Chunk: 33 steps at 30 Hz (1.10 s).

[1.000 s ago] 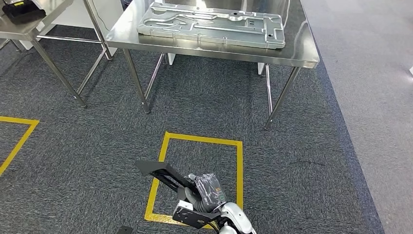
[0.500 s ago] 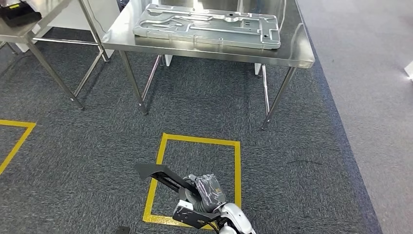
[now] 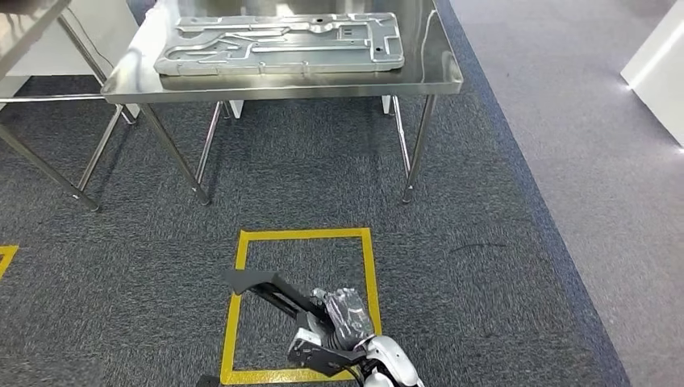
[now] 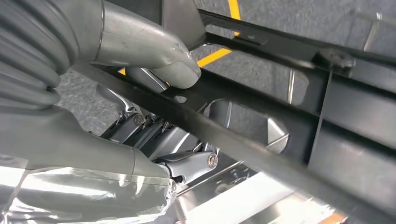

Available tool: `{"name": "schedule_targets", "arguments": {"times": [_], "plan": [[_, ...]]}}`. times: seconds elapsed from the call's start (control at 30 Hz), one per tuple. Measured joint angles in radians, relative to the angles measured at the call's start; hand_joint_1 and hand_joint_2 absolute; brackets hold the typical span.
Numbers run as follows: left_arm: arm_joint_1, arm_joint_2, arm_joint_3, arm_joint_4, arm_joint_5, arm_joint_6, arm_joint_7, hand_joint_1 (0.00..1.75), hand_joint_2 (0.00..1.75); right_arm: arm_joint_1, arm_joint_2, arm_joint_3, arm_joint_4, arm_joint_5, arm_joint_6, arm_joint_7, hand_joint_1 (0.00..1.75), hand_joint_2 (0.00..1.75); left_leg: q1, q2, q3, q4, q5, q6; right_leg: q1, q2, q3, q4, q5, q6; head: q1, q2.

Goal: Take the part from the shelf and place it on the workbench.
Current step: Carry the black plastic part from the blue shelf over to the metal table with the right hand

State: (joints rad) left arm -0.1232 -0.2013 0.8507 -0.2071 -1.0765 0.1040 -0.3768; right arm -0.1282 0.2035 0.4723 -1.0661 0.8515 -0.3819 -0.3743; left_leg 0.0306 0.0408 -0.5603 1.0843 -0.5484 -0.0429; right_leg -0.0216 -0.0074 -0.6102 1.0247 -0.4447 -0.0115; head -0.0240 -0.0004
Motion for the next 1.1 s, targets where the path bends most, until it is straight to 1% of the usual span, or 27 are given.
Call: {"name": "schedule_targets", "arguments": {"times": [0.03, 0.07, 0.1, 0.13, 0.17, 0.2, 0.23, 0.27, 0.3, 0.33, 0.4, 0.43, 0.6, 0.8, 0.83, 0.9, 0.93, 0.97, 1.0, 1.03, 1.07, 1.1], "plan": [[0.001, 0.000, 0.000, 0.000, 0.000, 0.001, 0.001, 0.00, 1.75, 0.000, 0.000, 0.000, 0.000, 0.002, -0.004, -0.002, 1.75, 1.75, -0.001, -0.015, -0.031, 0.066, -0.033, 0.000, 0.002, 0.005, 0.000, 0.000, -0.001, -0.005, 0.000, 0.000], [0.002, 0.000, 0.000, 0.000, 0.000, 0.001, 0.002, 0.00, 1.75, 0.000, 0.001, 0.000, 0.000, 0.003, -0.007, -0.004, 1.75, 1.75, -0.002, -0.024, -0.069, 0.139, -0.062, 0.001, 0.005, 0.011, 0.001, 0.000, -0.002, -0.009, 0.000, 0.000], [0.004, 0.000, 0.000, 0.000, 0.000, 0.000, 0.003, 0.00, 1.75, 0.000, 0.001, 0.000, 0.001, 0.004, -0.010, -0.006, 1.75, 1.75, -0.003, -0.029, -0.101, 0.196, -0.077, 0.002, 0.009, 0.017, 0.001, 0.000, -0.002, -0.011, 0.000, 0.000], [0.006, 0.000, 0.000, 0.000, 0.001, -0.001, 0.004, 0.00, 1.75, 0.001, 0.001, 0.000, 0.001, 0.004, -0.012, -0.008, 1.75, 1.75, -0.004, -0.031, -0.120, 0.222, -0.073, 0.005, 0.013, 0.022, 0.003, 0.001, -0.003, -0.013, 0.000, 0.000], [0.007, 0.000, 0.000, 0.000, 0.002, -0.005, 0.003, 0.00, 1.75, 0.001, 0.001, 0.000, 0.002, 0.004, -0.015, -0.009, 1.75, 1.75, -0.006, -0.032, -0.119, 0.205, -0.049, 0.011, 0.017, 0.028, 0.005, 0.001, -0.004, -0.014, 0.000, 0.000], [0.007, 0.001, 0.000, 0.000, 0.004, -0.010, 0.002, 0.00, 1.75, 0.000, 0.001, 0.000, 0.002, 0.005, -0.019, -0.011, 1.75, 1.75, -0.008, -0.033, -0.098, 0.148, -0.008, 0.018, 0.020, 0.032, 0.008, 0.001, -0.005, -0.014, 0.000, 0.000], [0.007, 0.001, 0.000, 0.000, 0.005, -0.015, 0.000, 0.00, 1.75, -0.001, 0.001, 0.000, 0.002, 0.005, -0.022, -0.013, 1.75, 1.75, -0.013, -0.035, -0.069, 0.076, 0.030, 0.029, 0.022, 0.035, 0.012, 0.001, -0.007, -0.014, 0.000, 0.000], [0.006, 0.003, 0.000, 0.000, 0.006, -0.018, -0.002, 0.00, 1.75, -0.002, 0.001, 0.000, 0.002, 0.006, -0.025, -0.014, 1.75, 1.75, -0.017, -0.038, -0.041, 0.009, 0.059, 0.037, 0.025, 0.038, 0.013, 0.002, -0.008, -0.012, 0.000, 0.000], [0.004, 0.004, 0.000, 0.000, 0.006, -0.019, -0.003, 0.00, 1.75, -0.003, 0.001, 0.000, 0.002, 0.006, -0.027, -0.014, 1.75, 1.75, -0.020, -0.040, -0.022, -0.037, 0.075, 0.043, 0.027, 0.039, 0.013, 0.003, -0.009, -0.010, 0.000, 0.000], [0.003, 0.004, 0.000, 0.000, 0.005, -0.019, -0.003, 0.00, 1.75, -0.004, 0.001, 0.000, 0.002, 0.006, -0.028, -0.015, 1.75, 1.75, -0.022, -0.042, -0.014, -0.058, 0.079, 0.043, 0.029, 0.040, 0.012, 0.004, -0.011, -0.009, 0.000, 0.000], [0.002, 0.004, 0.001, 0.000, 0.005, -0.019, -0.004, 0.00, 1.75, -0.004, 0.001, 0.000, 0.003, 0.006, -0.030, -0.015, 1.75, 1.75, -0.024, -0.043, -0.013, -0.064, 0.081, 0.039, 0.029, 0.039, 0.009, 0.006, -0.011, -0.006, 0.000, 0.000], [0.002, 0.004, 0.001, 0.000, 0.005, -0.019, -0.004, 0.00, 1.75, -0.004, 0.001, 0.000, 0.003, 0.006, -0.030, -0.015, 1.75, 1.75, -0.026, -0.043, -0.014, -0.064, 0.082, 0.040, 0.028, 0.039, 0.009, 0.005, -0.011, -0.006, 0.000, 0.000], [0.002, 0.004, 0.001, 0.000, 0.009, -0.019, -0.003, 0.00, 1.75, -0.004, 0.001, 0.000, 0.003, 0.007, -0.030, -0.015, 1.75, 1.75, -0.029, -0.044, -0.014, -0.064, 0.082, 0.048, 0.025, 0.038, 0.012, -0.001, -0.007, 0.002, 0.000, 0.000], [0.002, 0.005, 0.009, 0.000, 0.026, -0.019, 0.023, 0.00, 1.75, -0.004, 0.001, 0.000, 0.003, 0.012, -0.030, -0.015, 1.75, 1.75, -0.030, -0.044, -0.017, -0.064, 0.082, 0.054, 0.023, 0.038, 0.014, -0.004, -0.002, 0.008, 0.000, 0.000], [0.002, 0.005, 0.011, 0.000, 0.028, -0.021, 0.027, 0.00, 1.75, -0.004, 0.001, 0.000, 0.003, 0.012, -0.030, -0.015, 1.75, 1.75, -0.031, -0.044, -0.017, -0.067, 0.080, 0.061, 0.022, 0.037, 0.015, 0.000, 0.004, 0.012, 0.000, 0.000], [0.003, 0.006, 0.015, 0.000, 0.029, -0.029, 0.030, 0.00, 1.75, -0.003, 0.001, 0.000, 0.003, 0.012, -0.030, -0.015, 1.75, 1.75, -0.028, -0.044, -0.003, -0.083, 0.075, 0.078, 0.021, 0.035, 0.010, 0.018, 0.012, 0.022, 0.000, 0.000], [0.003, 0.007, 0.017, 0.000, 0.030, -0.034, 0.033, 0.00, 1.75, -0.004, 0.001, 0.000, 0.002, 0.012, -0.030, -0.015, 1.75, 1.75, -0.024, -0.043, 0.009, -0.094, 0.073, 0.085, 0.021, 0.033, -0.003, 0.041, 0.005, 0.026, 0.001, 0.000], [0.004, 0.007, 0.018, 0.000, 0.029, -0.039, 0.037, 0.00, 1.75, -0.006, 0.002, 0.000, 0.002, 0.012, -0.030, -0.015, 1.75, 1.75, -0.021, -0.042, 0.019, -0.102, 0.072, 0.087, 0.020, 0.029, -0.025, 0.079, -0.013, 0.028, 0.001, 0.000], [0.005, 0.007, 0.019, 0.000, 0.029, -0.044, 0.041, 0.00, 1.75, -0.007, 0.002, 0.000, 0.001, 0.013, -0.030, -0.015, 1.75, 1.75, -0.020, -0.041, 0.023, -0.107, 0.071, 0.087, 0.016, 0.026, -0.056, 0.130, -0.037, 0.030, 0.001, 0.000], [0.007, 0.007, 0.020, 0.000, 0.028, -0.048, 0.046, 0.00, 1.75, -0.006, 0.002, 0.000, 0.001, 0.013, -0.030, -0.015, 1.75, 1.75, -0.018, -0.039, 0.027, -0.107, 0.068, 0.084, 0.010, 0.023, -0.092, 0.188, -0.063, 0.033, 0.001, 0.000], [0.009, 0.007, 0.021, 0.000, 0.028, -0.052, 0.050, 0.00, 1.75, -0.004, 0.002, 0.000, 0.002, 0.014, -0.030, -0.015, 1.75, 1.75, -0.016, -0.038, 0.031, -0.107, 0.065, 0.079, 0.004, 0.021, -0.124, 0.237, -0.079, 0.038, 0.001, 0.000], [0.011, 0.007, 0.022, 0.000, 0.027, -0.055, 0.053, 0.00, 1.75, -0.001, 0.001, 0.000, 0.002, 0.014, -0.030, -0.015, 1.75, 1.75, -0.012, -0.038, 0.037, -0.106, 0.060, 0.073, -0.003, 0.020, -0.144, 0.261, -0.079, 0.045, 0.001, 0.000]]}}
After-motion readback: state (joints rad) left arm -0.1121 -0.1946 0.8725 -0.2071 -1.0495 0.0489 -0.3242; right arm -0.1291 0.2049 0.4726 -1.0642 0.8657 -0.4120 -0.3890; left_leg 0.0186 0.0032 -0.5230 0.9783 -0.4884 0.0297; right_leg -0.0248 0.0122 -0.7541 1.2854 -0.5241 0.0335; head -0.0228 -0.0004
